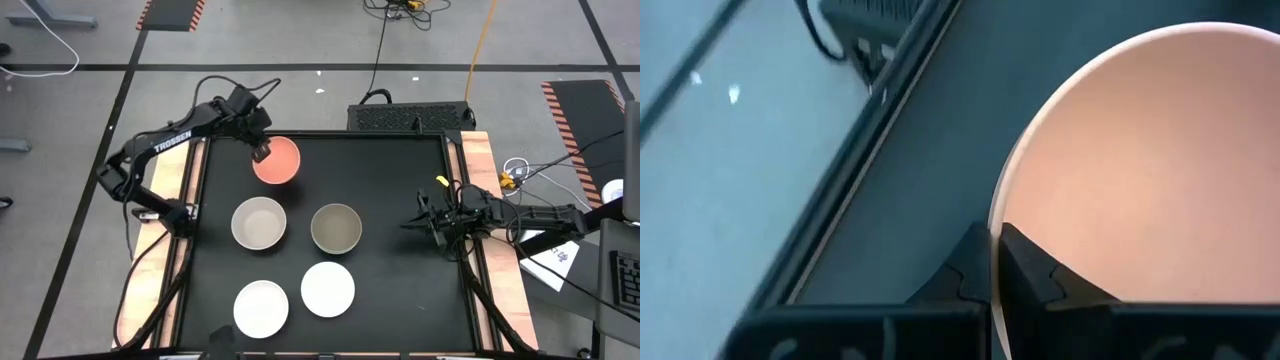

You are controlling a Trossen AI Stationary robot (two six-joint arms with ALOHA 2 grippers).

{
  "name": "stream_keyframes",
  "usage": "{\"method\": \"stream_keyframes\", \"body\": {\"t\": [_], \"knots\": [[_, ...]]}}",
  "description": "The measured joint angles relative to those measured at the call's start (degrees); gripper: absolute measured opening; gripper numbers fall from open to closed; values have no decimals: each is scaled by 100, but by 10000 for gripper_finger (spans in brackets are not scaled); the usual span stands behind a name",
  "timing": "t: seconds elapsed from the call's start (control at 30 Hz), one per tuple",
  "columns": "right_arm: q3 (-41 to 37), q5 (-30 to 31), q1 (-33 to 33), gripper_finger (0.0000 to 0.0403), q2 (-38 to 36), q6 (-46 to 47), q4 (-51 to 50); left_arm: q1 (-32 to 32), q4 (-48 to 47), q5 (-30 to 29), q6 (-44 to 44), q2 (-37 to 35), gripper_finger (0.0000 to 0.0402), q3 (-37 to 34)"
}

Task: Nest bowls inside each other
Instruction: Stack the orange bowl on top of the brown bowl

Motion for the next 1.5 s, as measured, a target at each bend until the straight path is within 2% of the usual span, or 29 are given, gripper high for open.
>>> {"method": "stream_keyframes", "body": {"t": [0.13,0.27,0.4,0.87,1.2,1.5], "knots": [[-2,0,-1,0,0,-2,-1,-289,151,53,-24,-313,5,138],[-1,0,0,0,0,7,0,-509,470,568,-136,-680,5,172],[0,0,1,0,0,15,-1,-677,610,775,-229,-965,5,178],[-2,0,1,0,0,31,0,-1581,606,855,-249,-1408,5,161],[-1,0,1,0,-2,22,1,-2241,1914,879,-444,-2053,5,-747],[0,0,1,0,0,2,1,-2651,2884,876,-659,-2122,5,-1442]]}}
